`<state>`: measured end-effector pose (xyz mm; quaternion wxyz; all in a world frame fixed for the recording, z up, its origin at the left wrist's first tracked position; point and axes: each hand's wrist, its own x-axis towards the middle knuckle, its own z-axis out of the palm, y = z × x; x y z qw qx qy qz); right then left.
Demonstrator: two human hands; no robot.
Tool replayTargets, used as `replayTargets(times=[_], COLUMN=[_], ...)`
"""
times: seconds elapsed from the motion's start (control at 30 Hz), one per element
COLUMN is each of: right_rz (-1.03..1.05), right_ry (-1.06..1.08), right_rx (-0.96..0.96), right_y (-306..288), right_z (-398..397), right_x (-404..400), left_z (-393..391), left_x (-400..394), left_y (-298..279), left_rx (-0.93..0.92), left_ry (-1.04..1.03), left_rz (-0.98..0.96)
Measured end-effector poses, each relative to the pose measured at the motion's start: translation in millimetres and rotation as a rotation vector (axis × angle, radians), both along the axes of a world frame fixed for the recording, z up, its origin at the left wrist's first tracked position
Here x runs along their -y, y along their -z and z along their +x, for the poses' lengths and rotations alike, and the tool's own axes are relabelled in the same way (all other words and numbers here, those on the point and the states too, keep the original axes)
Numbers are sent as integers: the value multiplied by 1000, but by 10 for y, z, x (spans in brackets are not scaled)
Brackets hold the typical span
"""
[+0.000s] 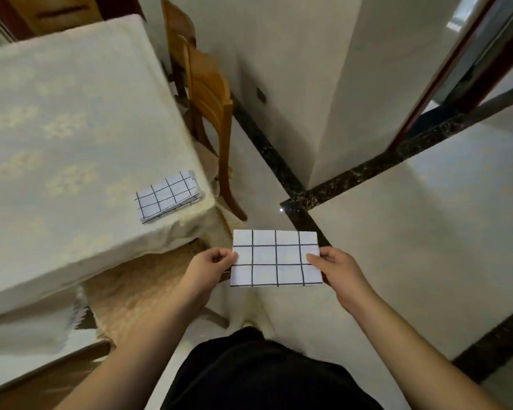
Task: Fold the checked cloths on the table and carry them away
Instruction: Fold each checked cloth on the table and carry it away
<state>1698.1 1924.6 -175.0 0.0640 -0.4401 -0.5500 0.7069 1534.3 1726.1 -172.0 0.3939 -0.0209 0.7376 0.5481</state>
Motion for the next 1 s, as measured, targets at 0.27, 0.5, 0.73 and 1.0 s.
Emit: replayTargets(times=[0.27,0.5,0.73,1.0], right_rz=[-8,-5,9,90], right_ry=[-252,-399,-523,-622], right_rx=[80,126,137,122], right_y=[183,246,335,429], right_z=[-1083,-2115,-2891,-3763], right_x=[-141,-77,54,110], left_z=[-630,-1291,-1861,-2458], left_x=[207,421,598,612], left_y=[279,352,437,592], left_rx=[36,-3,-108,-285], left_ry=[-225,-330,-425,-410], left_rz=[-4,-26,-139,-407])
